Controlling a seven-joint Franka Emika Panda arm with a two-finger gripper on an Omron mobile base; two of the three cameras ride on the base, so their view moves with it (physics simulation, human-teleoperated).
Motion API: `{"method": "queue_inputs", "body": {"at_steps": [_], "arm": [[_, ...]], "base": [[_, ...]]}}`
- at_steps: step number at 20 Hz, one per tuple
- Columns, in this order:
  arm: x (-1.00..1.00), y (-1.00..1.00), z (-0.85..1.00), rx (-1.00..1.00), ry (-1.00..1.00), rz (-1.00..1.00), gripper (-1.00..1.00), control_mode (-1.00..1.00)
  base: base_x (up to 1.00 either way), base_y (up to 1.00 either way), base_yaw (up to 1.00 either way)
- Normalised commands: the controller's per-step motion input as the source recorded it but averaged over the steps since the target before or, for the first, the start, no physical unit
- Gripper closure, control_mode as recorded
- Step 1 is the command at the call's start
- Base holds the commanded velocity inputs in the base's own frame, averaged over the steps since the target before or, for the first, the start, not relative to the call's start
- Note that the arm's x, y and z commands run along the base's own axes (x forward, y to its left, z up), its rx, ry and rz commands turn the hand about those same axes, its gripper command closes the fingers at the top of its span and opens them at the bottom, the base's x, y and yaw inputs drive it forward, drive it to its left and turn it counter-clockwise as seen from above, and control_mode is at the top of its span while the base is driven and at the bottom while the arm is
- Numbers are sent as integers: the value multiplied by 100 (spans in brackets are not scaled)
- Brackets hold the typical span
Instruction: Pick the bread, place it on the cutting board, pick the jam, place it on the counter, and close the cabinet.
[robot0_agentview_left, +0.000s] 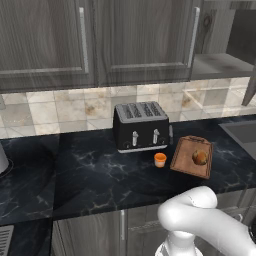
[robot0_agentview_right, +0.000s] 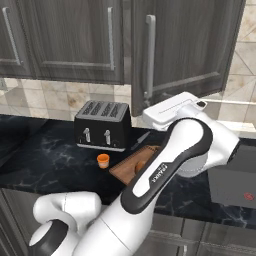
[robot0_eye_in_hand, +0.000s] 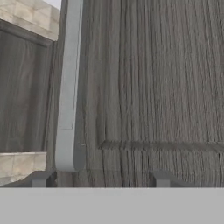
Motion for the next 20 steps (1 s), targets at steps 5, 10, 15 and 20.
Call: {"method": "queue_inputs", "body": {"at_steps": [5,10,15,20], "arm": [[13,13,0,0,0,-7,-100,-100],[3,15,0,0,0,-9,-100,-100],[18,12,0,0,-1,-11,-100,-100],[43,7,0,0,-3,-7,-100,-100]], "base": [[0,0,0],[0,0,0],[0,0,0],[0,0,0]]}}
